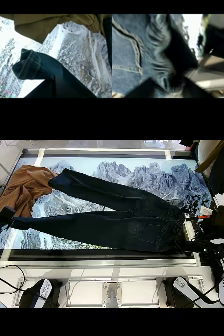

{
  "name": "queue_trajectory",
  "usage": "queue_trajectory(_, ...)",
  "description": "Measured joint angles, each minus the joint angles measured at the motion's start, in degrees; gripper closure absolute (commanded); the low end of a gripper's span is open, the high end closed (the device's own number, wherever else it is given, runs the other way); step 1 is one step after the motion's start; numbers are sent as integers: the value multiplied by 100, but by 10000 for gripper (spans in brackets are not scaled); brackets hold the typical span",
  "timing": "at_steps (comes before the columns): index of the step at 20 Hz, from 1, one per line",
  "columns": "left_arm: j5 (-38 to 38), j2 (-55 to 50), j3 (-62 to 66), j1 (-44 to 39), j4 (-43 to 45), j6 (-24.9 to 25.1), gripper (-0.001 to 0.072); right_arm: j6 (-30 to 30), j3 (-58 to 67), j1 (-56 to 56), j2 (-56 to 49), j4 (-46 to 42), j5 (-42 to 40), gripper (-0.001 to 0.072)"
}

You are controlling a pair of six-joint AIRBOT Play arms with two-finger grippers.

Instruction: Fold the clothes and pants, and hang the long-sleeved shirts on hangers.

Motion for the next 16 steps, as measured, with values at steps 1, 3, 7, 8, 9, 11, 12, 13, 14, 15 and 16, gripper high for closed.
queue_trajectory(1,0,0,0,0,2,0,696,-13,-15,0,9,81,-76,638)
queue_trajectory(3,0,0,11,2,11,2,696,-74,2,0,109,138,-144,638)
queue_trajectory(7,-2,-15,323,-7,238,55,697,-52,693,0,627,92,162,639)
queue_trajectory(8,4,-44,479,-35,258,90,697,-22,999,0,754,127,219,639)
queue_trajectory(9,13,-92,669,-83,282,140,697,11,1349,0,850,197,245,638)
queue_trajectory(11,96,-247,1075,-234,262,219,697,103,2109,0,973,280,337,639)
queue_trajectory(12,175,-358,1320,-341,210,245,697,140,2498,0,1014,321,350,639)
queue_trajectory(13,286,-476,1576,-461,133,262,697,177,2870,2,1040,348,372,639)
queue_trajectory(14,365,-573,1794,-584,101,275,697,205,3176,2,1062,352,380,639)
queue_trajectory(15,411,-656,1978,-719,70,286,697,229,3449,0,1078,343,413,639)
queue_trajectory(16,389,-710,2092,-824,59,302,697,247,3620,0,1097,282,492,639)
